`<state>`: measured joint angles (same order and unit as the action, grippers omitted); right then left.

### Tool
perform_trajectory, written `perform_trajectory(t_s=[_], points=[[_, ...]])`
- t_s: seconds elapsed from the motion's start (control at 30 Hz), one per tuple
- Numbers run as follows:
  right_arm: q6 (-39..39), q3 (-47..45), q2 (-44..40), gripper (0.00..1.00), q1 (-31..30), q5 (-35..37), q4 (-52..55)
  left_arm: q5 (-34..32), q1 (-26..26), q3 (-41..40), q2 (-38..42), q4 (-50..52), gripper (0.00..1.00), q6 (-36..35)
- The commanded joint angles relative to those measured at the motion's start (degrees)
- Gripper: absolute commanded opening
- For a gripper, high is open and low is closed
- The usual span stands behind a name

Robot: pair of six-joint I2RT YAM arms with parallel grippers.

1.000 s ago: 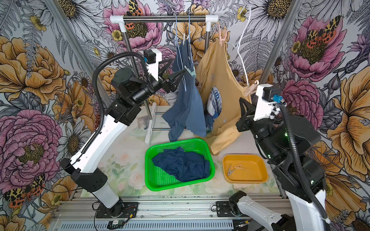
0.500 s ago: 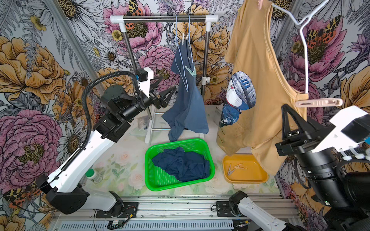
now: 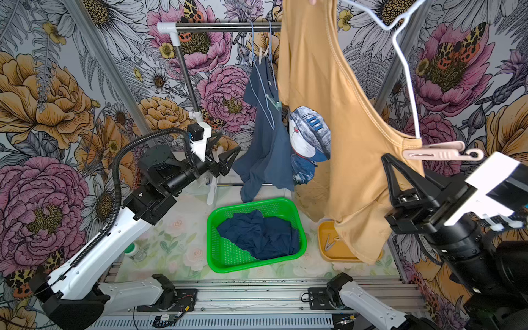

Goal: Remove the clothespins securing t-shirts to the hanger
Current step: Pick up the hanger from the clothes rail.

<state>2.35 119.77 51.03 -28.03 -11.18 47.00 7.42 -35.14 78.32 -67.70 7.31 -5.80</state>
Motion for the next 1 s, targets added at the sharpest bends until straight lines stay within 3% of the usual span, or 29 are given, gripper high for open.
perform_trajectory(t_s=[0.0,0.23,0.7,0.97], points=[[2.7,-0.6,2.6,0.00,0.4,-7.1,-3.0,-1.4,2.3,-1.9,2.8,0.0,0.83,2.9],[5.8,-5.2,3.3,0.00,0.4,-11.2,-5.6,-1.6,4.1,-5.3,6.5,1.8,0.83,2.7],[-0.6,-33.9,-1.1,0.00,0.4,-17.9,-16.2,-4.4,4.5,-12.3,16.3,6.5,0.83,4.9],[-4.2,-47.8,-2.6,0.00,0.4,-19.4,-19.6,-7.3,4.4,-11.2,15.9,10.7,0.80,7.1]])
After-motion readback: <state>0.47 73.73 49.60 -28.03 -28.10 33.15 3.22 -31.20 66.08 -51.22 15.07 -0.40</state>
